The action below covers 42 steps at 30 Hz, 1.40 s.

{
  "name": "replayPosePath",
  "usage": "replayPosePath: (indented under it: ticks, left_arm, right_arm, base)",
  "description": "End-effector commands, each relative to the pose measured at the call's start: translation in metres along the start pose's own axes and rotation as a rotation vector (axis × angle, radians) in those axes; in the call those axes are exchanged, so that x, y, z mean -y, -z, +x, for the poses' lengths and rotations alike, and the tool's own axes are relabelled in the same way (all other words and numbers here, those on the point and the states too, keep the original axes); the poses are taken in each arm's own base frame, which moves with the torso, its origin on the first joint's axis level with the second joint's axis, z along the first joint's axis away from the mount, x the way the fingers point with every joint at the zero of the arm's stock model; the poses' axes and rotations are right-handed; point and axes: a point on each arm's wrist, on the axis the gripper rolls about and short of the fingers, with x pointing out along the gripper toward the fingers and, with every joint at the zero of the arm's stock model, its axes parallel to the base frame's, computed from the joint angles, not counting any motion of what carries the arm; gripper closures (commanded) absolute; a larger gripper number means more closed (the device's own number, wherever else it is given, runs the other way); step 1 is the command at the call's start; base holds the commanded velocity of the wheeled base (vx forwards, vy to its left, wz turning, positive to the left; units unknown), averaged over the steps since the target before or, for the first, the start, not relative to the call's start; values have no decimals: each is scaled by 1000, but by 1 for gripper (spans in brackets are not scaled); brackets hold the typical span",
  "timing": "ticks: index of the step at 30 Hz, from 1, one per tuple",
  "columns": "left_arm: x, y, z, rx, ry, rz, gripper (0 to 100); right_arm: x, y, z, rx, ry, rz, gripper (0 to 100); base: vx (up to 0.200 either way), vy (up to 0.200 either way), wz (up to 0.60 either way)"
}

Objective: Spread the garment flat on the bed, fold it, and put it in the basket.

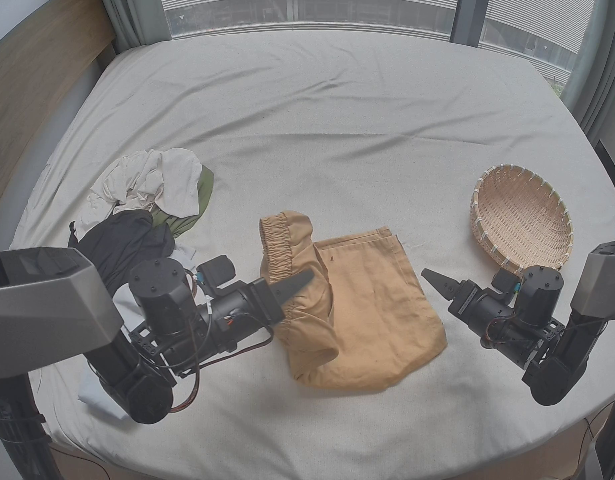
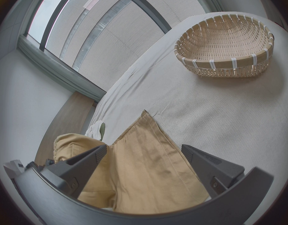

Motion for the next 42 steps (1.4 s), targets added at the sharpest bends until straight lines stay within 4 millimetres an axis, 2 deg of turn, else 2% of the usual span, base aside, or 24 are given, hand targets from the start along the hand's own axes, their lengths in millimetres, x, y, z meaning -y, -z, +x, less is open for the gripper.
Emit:
replayPosePath:
  ticks: [1, 12, 24, 25, 30, 32, 34, 38, 42]
  left_arm:
    - [-5, 16, 16, -35, 13, -5, 100]
    - [-5, 31, 47, -63, 52, 0, 100]
    - [-7, 34, 51, -70, 51, 0, 100]
    - [-7, 34, 51, -69, 50, 2, 0]
    - [-5, 33, 52, -65, 54, 2, 0]
    - [-5, 38, 52, -89, 36, -2, 0]
    - [-9, 46, 51, -88, -33, 15, 0]
    - [-18, 48, 49, -74, -76, 22, 0]
    - [-25, 44, 27, -79, -123, 44, 0]
  right_arm:
    - [1, -8, -1, 27, 2, 16, 0]
    - [2, -12, -2, 56, 23, 20, 0]
    - [1, -11, -2, 54, 18, 25, 0]
    - [1, -11, -3, 53, 19, 26, 0]
    - [3, -8, -3, 41, 26, 26, 0]
    - [4, -7, -4, 36, 33, 26, 0]
    - [6, -4, -7, 25, 45, 27, 0]
    - [13, 2, -12, -10, 80, 29, 0]
    - [28, 17, -17, -76, 146, 35, 0]
  base:
    - [0, 0, 0]
    - [0, 0, 0]
    - [0, 0, 0]
    - [0, 0, 0]
    - [0, 0, 0]
    - [0, 0, 0]
    - [0, 0, 0]
    - [0, 0, 0]
    - [0, 0, 0]
